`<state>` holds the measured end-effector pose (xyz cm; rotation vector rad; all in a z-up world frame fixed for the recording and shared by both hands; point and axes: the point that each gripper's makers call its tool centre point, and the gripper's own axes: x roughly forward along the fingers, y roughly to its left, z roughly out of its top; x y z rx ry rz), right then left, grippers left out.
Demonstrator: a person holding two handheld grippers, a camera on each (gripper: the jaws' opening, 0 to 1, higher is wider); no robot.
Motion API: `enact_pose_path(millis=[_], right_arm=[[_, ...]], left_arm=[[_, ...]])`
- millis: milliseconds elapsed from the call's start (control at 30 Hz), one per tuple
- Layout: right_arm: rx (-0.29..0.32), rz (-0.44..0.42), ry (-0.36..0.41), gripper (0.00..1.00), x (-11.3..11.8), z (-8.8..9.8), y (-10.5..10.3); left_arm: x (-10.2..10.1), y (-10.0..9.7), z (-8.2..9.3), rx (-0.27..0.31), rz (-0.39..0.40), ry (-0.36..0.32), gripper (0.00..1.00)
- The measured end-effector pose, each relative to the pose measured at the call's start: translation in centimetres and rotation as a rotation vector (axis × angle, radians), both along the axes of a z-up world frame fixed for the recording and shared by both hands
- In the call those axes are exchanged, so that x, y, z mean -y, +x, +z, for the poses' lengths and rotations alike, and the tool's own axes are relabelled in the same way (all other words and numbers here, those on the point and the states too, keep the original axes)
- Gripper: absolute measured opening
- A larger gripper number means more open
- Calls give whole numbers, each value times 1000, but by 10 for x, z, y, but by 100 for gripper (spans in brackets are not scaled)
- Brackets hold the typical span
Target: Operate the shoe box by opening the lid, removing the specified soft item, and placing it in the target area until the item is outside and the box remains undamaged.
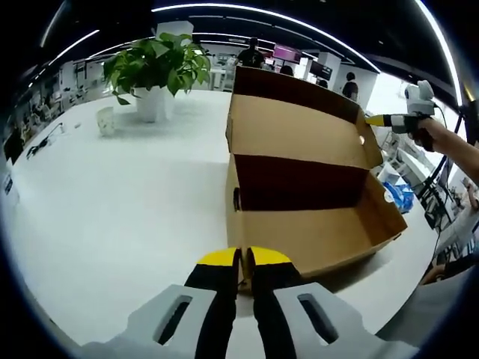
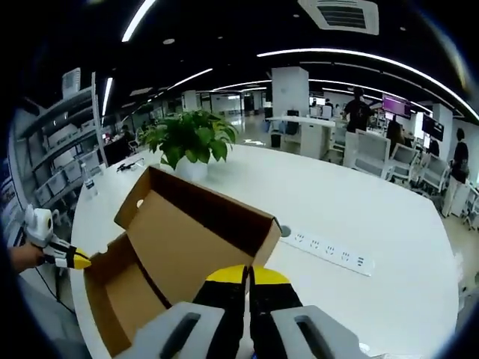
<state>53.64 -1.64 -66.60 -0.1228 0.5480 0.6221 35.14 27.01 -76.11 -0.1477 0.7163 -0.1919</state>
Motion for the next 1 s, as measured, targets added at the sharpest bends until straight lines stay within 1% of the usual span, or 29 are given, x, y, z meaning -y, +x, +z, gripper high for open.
enact_pose_path(millis=[500, 600, 767, 1000], right_arm=[[72, 13, 1, 0, 1, 15, -23], [73, 13, 9, 0, 1, 17, -28], [91, 19, 18, 0, 3, 20, -41], [124, 20, 10, 0, 1, 24, -54]], left_arm=[[0, 0, 0, 3, -4, 2, 3], [1, 0, 0, 4, -6, 3, 3], [0, -1, 0, 3, 1, -12, 3], [0, -1, 0, 8, -4, -4, 3]])
